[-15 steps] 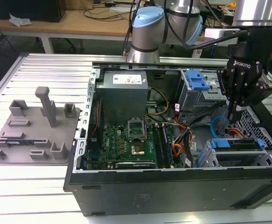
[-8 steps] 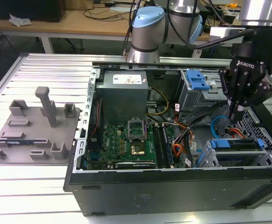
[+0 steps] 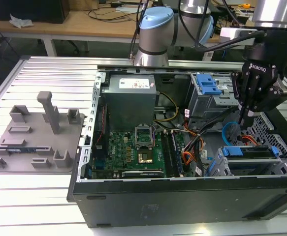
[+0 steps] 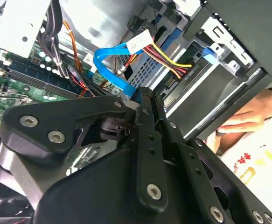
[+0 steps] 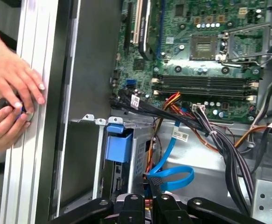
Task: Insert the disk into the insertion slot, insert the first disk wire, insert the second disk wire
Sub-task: 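Insert the second disk wire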
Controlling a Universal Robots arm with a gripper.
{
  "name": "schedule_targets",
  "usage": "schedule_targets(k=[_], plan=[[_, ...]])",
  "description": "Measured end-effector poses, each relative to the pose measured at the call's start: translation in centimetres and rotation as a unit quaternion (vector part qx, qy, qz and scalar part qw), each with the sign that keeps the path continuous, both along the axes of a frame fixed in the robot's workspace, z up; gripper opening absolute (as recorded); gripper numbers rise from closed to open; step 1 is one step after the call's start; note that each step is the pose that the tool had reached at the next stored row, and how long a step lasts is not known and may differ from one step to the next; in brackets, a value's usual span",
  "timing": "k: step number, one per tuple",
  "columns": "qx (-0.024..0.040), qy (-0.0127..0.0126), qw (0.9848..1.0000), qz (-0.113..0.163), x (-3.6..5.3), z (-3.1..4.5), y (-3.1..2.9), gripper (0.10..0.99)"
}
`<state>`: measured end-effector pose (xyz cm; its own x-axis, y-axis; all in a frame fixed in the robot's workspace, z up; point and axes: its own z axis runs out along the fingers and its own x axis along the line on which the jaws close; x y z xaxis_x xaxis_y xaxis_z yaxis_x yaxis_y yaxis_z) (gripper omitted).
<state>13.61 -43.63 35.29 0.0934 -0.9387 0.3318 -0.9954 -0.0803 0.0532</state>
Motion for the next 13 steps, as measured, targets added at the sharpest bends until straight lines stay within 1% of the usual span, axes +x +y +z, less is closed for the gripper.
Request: schedule_targets(k=[1,2,4,7,10,13], plan=[[0.0023,0.0000,1.0000,-0.006,0.00,0.00,0.00,0.161],[0.0027,0.0001,0.9999,-0.015,0.00,-0.01,0.00,0.161],[0.0027,0.0000,0.9993,-0.038,0.00,-0.04,0.00,0.161],[0.0056,0.0002,0.9991,-0.042,0.10,-0.05,-0.79,0.161],[0.0104,0.0002,0.9991,-0.042,0.13,-0.05,-1.59,0.161],[0.0117,0.0002,0.9990,-0.044,0.13,-0.05,-2.23,0.161]])
